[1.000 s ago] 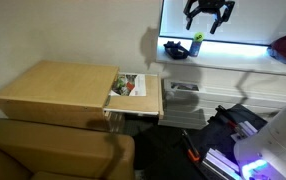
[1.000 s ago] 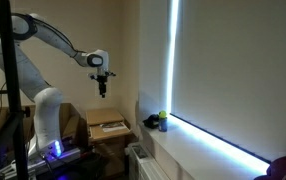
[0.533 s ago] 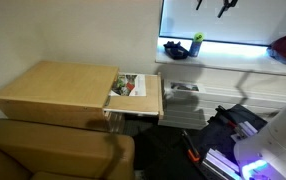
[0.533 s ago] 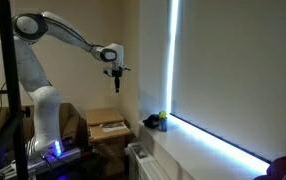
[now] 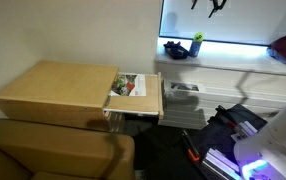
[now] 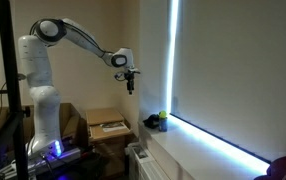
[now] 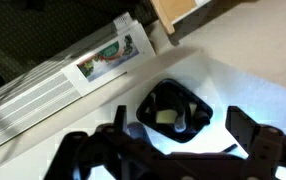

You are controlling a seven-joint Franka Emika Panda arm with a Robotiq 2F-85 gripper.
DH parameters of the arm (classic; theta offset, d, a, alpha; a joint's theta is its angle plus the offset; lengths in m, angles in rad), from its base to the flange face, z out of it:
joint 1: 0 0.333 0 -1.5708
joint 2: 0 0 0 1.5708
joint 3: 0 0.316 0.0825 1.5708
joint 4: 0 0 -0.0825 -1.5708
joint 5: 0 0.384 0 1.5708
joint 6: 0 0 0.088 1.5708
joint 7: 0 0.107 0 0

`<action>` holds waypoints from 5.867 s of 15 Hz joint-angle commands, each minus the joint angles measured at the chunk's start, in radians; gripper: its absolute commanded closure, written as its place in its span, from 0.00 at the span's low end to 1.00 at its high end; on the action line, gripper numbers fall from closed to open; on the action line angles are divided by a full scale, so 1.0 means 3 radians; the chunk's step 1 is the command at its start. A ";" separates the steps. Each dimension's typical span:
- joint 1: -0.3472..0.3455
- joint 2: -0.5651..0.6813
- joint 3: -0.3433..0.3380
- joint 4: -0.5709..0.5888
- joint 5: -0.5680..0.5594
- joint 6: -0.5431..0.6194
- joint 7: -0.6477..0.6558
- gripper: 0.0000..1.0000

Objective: Remove the yellow ball from the top of the blue container on the windowsill and place it on the nightstand

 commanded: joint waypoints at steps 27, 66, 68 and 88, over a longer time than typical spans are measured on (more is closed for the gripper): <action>-0.0068 0.2521 -0.0510 0.2377 -0.0078 -0.0079 0.3028 0.00; -0.0390 0.3066 -0.0334 0.2759 0.0210 0.0059 0.3257 0.55; -0.0387 0.3060 -0.0324 0.2764 0.0212 0.0058 0.3241 0.58; -0.0160 0.1042 -0.0771 0.0506 -0.0760 0.0874 0.1819 0.58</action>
